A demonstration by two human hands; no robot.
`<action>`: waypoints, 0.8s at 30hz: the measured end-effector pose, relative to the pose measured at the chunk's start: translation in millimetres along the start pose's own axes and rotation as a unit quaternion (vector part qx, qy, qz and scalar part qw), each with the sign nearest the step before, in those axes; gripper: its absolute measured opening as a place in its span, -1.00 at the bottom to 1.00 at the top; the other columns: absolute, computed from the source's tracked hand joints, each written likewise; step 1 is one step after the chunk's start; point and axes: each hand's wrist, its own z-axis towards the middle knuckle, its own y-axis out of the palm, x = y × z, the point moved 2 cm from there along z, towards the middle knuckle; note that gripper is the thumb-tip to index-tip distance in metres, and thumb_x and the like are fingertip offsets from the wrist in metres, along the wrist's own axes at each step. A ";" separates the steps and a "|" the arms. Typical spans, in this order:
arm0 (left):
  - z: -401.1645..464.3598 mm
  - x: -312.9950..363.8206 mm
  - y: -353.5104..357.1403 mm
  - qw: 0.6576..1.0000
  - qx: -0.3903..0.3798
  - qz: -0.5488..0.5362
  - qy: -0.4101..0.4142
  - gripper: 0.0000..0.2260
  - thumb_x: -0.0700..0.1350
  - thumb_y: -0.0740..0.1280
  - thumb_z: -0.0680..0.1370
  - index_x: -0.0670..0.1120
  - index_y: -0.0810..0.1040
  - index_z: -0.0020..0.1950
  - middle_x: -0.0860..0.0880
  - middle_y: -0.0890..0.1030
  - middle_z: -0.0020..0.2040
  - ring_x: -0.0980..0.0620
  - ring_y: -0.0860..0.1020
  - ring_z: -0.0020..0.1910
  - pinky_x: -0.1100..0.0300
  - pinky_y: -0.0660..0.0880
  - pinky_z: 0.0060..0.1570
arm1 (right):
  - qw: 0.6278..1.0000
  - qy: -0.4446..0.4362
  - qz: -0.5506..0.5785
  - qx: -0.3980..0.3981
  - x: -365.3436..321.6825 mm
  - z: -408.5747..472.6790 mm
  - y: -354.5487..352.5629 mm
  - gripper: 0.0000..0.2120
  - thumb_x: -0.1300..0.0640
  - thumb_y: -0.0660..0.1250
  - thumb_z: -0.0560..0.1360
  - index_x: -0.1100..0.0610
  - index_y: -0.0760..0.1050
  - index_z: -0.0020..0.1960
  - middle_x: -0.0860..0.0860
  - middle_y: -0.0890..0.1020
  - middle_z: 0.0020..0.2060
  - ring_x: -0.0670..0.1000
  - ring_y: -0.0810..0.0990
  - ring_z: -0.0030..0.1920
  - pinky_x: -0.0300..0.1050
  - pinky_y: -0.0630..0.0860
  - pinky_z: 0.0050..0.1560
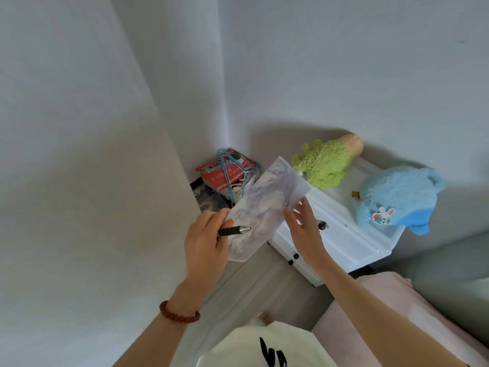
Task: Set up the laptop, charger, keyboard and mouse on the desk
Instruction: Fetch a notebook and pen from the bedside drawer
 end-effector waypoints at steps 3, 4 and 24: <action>-70.2 -13.5 -52.3 0.999 0.035 0.007 -0.009 -0.71 -0.10 0.16 0.53 -0.24 0.58 0.02 -0.14 0.58 -0.19 -0.09 0.52 -0.28 0.07 0.49 -0.28 | 0.998 -0.065 0.016 -0.001 -4.7 -65.1 35.5 -0.66 0.18 0.27 0.53 0.04 0.30 0.27 -0.09 0.56 -0.05 -0.30 0.58 -0.13 -0.47 0.47 -0.19; -90.4 -19.7 -66.2 0.999 0.049 0.016 -0.011 -0.72 -0.10 0.15 0.53 -0.24 0.57 0.01 -0.14 0.58 -0.19 -0.07 0.51 -0.26 0.09 0.49 -0.25 | 0.996 -0.082 0.016 -0.007 -3.7 -82.9 45.1 -0.63 0.19 0.29 0.51 0.06 0.29 0.28 -0.13 0.55 -0.06 -0.32 0.58 -0.15 -0.47 0.48 -0.19; -612.8 -120.8 -452.2 0.669 0.391 0.332 -0.538 -0.88 -0.33 0.22 0.37 -0.25 0.48 -0.12 -0.24 0.57 -0.29 -0.27 0.53 -0.32 0.03 0.38 -0.35 | 0.706 -0.405 -0.075 -0.576 -103.3 -577.7 472.8 -0.80 0.17 0.25 0.53 0.20 0.32 0.10 0.10 0.63 -0.20 0.22 0.60 -0.18 0.11 0.52 -0.17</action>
